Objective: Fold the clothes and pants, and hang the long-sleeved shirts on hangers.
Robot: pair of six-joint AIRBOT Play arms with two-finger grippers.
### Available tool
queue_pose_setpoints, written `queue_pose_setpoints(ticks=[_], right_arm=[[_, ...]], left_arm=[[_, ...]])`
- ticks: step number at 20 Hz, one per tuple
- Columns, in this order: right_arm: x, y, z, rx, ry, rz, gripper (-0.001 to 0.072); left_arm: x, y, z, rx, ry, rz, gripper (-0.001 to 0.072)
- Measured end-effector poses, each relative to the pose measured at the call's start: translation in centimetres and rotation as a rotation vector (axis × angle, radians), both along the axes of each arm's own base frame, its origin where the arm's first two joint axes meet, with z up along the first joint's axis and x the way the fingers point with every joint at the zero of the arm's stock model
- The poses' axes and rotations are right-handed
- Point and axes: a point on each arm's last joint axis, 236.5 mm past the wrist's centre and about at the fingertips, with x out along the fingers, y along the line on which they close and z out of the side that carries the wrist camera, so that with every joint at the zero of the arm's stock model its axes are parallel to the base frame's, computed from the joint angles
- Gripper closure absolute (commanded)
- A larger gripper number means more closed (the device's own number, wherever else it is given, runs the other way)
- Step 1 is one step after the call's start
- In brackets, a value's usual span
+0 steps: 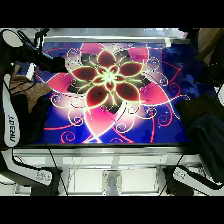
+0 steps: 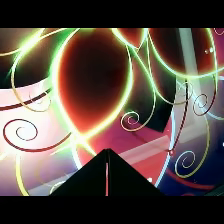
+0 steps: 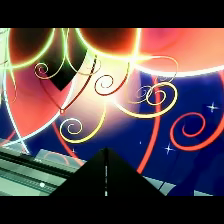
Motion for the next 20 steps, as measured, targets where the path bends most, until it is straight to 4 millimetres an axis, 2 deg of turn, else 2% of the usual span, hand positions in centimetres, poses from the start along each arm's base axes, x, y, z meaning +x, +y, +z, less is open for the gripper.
queue_pose_setpoints(ticks=[17,20], right_arm=[[0.0,0.0,0.0,0.0,0.0,0.0,0.0707],[0.0,0.0,0.0,0.0,0.0,0.0,0.0707]], left_arm=[[0.0,0.1,0.0,0.002,-0.002,0.001,0.0686],[0.7,1.4,-0.4,0.055,-0.022,0.023,0.0686]])
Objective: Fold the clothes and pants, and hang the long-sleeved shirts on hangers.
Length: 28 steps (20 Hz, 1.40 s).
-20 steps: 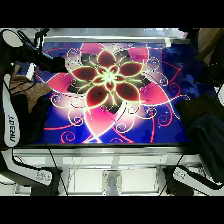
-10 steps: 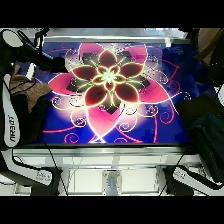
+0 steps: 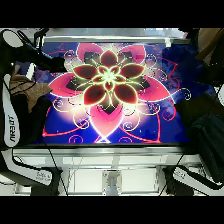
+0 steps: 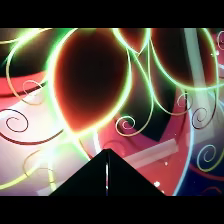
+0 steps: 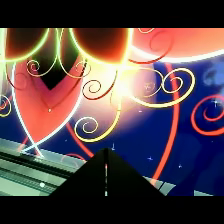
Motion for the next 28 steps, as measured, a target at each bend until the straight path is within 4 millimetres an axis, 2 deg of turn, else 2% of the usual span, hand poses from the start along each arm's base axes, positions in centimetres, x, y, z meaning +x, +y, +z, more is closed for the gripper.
queue_pose_setpoints(ticks=[6,9,13,14,15,16,18,20,22,25,26,27,28], right_arm=[[0.5,-0.4,0.1,-0.023,-0.028,0.009,0.0706],[3.1,-1.7,1.2,-0.071,-0.15,-0.031,0.0707],[6.7,-3.5,3.8,-0.11,-0.332,-0.115,0.0707],[7.7,-4.0,4.7,-0.114,-0.385,-0.141,0.0706],[8.5,-4.5,5.7,-0.118,-0.439,-0.167,0.0707],[9.3,-4.9,6.7,-0.117,-0.49,-0.192,0.0707],[10.3,-5.1,8.4,-0.084,-0.563,-0.234,0.0706],[10.6,-4.6,9.0,-0.039,-0.58,-0.243,0.0707],[10.2,-3.8,8.4,-0.011,-0.542,-0.222,0.0706],[8.9,-2.4,6.7,0.017,-0.451,-0.168,0.0706],[8.5,-2.1,6.3,0.025,-0.427,-0.155,0.0686],[8.3,-1.7,6.1,0.035,-0.41,-0.146,0.0513],[8.0,-1.4,5.9,0.048,-0.397,-0.137,0.0226]], left_arm=[[1.0,8.0,-1.4,0.231,-0.016,0.112,0.0688],[0.8,11.2,-1.6,0.28,-0.005,0.161,0.0687],[-0.2,15.4,-2.0,0.343,0.033,0.228,0.0682],[-0.4,16.5,-2.1,0.363,0.04,0.247,0.0579],[-0.6,17.7,-2.1,0.382,0.048,0.268,0.025],[-1.0,18.9,-2.2,0.398,0.06,0.297,-0.0013],[-1.8,21.7,-2.5,0.438,0.09,0.359,0.0001],[-2.9,24.8,-2.8,0.477,0.124,0.429,0.0001],[-4.0,27.5,-3.7,0.488,0.168,0.5,0.0001],[-5.7,30.5,-6.5,0.487,0.271,0.57,0.0],[-6.1,31.1,-7.5,0.484,0.302,0.58,0.0001],[-6.4,31.8,-8.5,0.489,0.333,0.591,0.0],[-6.9,32.6,-9.5,0.502,0.366,0.599,0.0]])
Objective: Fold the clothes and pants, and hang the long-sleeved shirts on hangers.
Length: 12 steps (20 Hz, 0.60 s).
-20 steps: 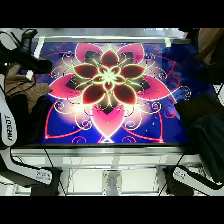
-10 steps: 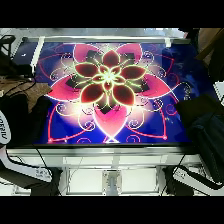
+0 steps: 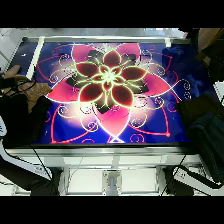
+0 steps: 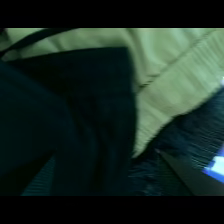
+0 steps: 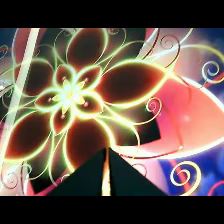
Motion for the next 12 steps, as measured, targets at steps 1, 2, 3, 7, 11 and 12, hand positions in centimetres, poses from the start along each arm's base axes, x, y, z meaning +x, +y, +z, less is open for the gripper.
queue_pose_setpoints(ticks=[1,2,3,7,11,12], right_arm=[[-0.2,0.3,-0.1,0.012,0.012,0.009,0.0095],[-0.4,0.6,-0.2,0.025,0.023,0.015,0.0093],[-0.5,1.0,-0.2,0.044,0.032,0.019,0.0093],[-0.6,3.5,-0.6,0.079,0.063,0.065,0.0135],[-0.5,6.8,-0.9,0.086,0.076,0.137,0.016],[-0.5,7.3,-0.9,0.085,0.078,0.15,0.0161]], left_arm=[[-0.5,0.8,-0.8,0.012,0.031,0.014,0.0001],[-0.9,1.4,-1.5,0.025,0.061,0.022,0.0],[-1.4,2.1,-2.2,0.043,0.094,0.03,0.0001],[-2.6,4.4,-4.4,0.109,0.193,0.047,0.0676],[-3.5,4.7,-6.1,0.113,0.288,-0.002,0.0696],[-3.6,4.3,-6.0,0.111,0.302,-0.013,0.0696]])
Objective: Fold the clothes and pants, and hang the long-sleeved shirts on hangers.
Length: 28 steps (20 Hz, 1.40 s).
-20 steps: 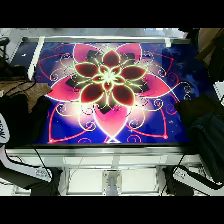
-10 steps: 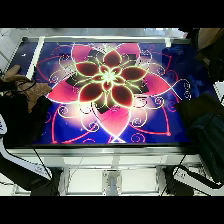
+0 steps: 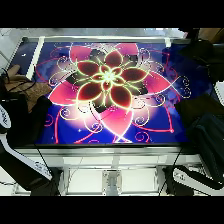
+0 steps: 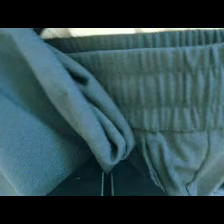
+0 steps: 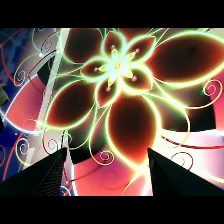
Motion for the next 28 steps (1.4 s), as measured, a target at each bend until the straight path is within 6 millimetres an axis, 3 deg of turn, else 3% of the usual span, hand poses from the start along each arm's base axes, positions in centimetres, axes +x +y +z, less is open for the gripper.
queue_pose_setpoints(ticks=[3,5,7,9,10,12,14,15,17,20,21,22,23,25,28], right_arm=[[-1.0,0.7,-0.8,-0.025,0.04,0.034,0.0161],[-2.6,0.6,-1.9,-0.07,0.1,0.059,0.0162],[-4.6,-0.4,-3.4,-0.149,0.18,0.064,0.0162],[-6.2,-2.1,-4.8,-0.234,0.258,0.046,0.0163],[-6.9,-3.0,-5.4,-0.273,0.29,0.03,0.0162],[-7.7,-4.5,-6.1,-0.34,0.329,0.014,0.0162],[-8.1,-5.4,-6.4,-0.385,0.346,0.007,0.0162],[-8.2,-5.8,-6.5,-0.4,0.347,0.003,0.0162],[-8.0,-6.2,-6.5,-0.419,0.34,-0.006,0.016],[-7.7,-6.5,-6.7,-0.429,0.336,-0.012,0.0157],[-7.6,-6.5,-6.9,-0.429,0.336,-0.012,0.0157],[-7.5,-6.5,-7.1,-0.428,0.339,-0.011,0.0157],[-7.3,-6.5,-7.4,-0.423,0.344,-0.007,0.0157],[-7.0,-6.3,-8.4,-0.412,0.358,0.002,0.0157],[-7.0,-6.0,-11.2,-0.393,0.407,0.024,0.0157]], left_arm=[[0.9,-2.8,2.0,-0.035,-0.03,-0.051,0.0696],[2.8,-7.3,4.7,-0.12,-0.132,-0.123,0.0696],[5.4,-15.1,8.3,-0.297,-0.295,-0.247,0.0696],[7.7,-26.0,13.7,-0.552,-0.498,-0.46,0.0696],[7.8,-31.9,16.9,-0.687,-0.592,-0.582,0.0696],[6.3,-41.5,22.3,-0.89,-0.71,-0.782,0.0696],[3.1,-49.7,25.5,-1.04,-0.743,-0.958,0.0696],[1.6,-52.7,25.9,-1.077,-0.729,-1.024,0.0696],[-0.9,-57.3,24.3,-1.064,-0.649,-1.122,0.0696],[-1.7,-59.8,18.6,-0.874,-0.496,-1.156,0.0686],[-1.5,-59.9,16.5,-0.804,-0.449,-1.154,0.0467],[-1.2,-59.8,14.4,-0.733,-0.4,-1.147,0.0076],[-0.9,-59.7,12.5,-0.681,-0.359,-1.141,0.0008],[-0.1,-58.9,9.4,-0.584,-0.292,-1.132,-0.0003],[2.3,-55.6,7.8,-0.424,-0.271,-1.097,-0.0001]])
